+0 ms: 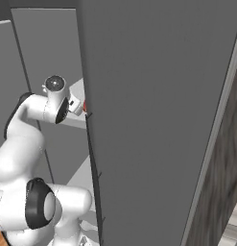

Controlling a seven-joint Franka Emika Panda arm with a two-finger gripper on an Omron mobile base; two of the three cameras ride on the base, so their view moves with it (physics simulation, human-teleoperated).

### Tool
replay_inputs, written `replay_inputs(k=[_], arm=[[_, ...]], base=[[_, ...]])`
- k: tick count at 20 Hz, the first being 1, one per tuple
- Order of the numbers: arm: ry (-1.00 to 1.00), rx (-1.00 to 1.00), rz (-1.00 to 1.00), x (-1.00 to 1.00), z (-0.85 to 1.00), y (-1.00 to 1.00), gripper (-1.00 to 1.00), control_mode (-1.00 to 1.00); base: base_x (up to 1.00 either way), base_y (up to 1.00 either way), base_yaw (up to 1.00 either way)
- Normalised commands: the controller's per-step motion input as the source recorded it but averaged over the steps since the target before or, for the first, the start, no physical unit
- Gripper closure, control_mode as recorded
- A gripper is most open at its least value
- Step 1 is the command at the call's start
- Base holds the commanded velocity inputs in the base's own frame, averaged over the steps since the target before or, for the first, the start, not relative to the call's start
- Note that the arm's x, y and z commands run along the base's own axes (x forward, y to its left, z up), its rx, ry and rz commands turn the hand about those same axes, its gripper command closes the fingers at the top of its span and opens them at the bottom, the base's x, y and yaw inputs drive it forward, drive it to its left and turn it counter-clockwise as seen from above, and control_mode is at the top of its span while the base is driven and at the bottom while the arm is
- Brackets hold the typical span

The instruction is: Take the fish, sweet potato, and pear from the freezer and place them in the bowl on the counter.

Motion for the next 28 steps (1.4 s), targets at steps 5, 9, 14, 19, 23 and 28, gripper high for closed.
replay_inputs(k=[5,9,14,19,23,28], arm=[[0.00,0.11,0.00,-0.72,0.71,-0.04,1.00,-1.00],[-0.01,0.11,0.00,-1.00,0.52,0.00,1.00,-1.00],[-0.03,0.08,0.00,-0.98,0.28,0.00,1.00,-1.00],[-0.10,0.07,0.00,-0.97,0.14,-0.19,1.00,-1.00],[-0.18,0.09,0.00,-1.00,0.28,-0.25,1.00,-1.00],[-0.13,0.12,0.00,-1.00,0.43,-0.31,1.00,-1.00]], base=[[0.00,0.00,0.00],[0.00,0.00,0.00],[0.00,0.00,0.00],[0.00,0.00,0.00],[0.00,0.00,0.00],[0.00,0.00,0.00]])
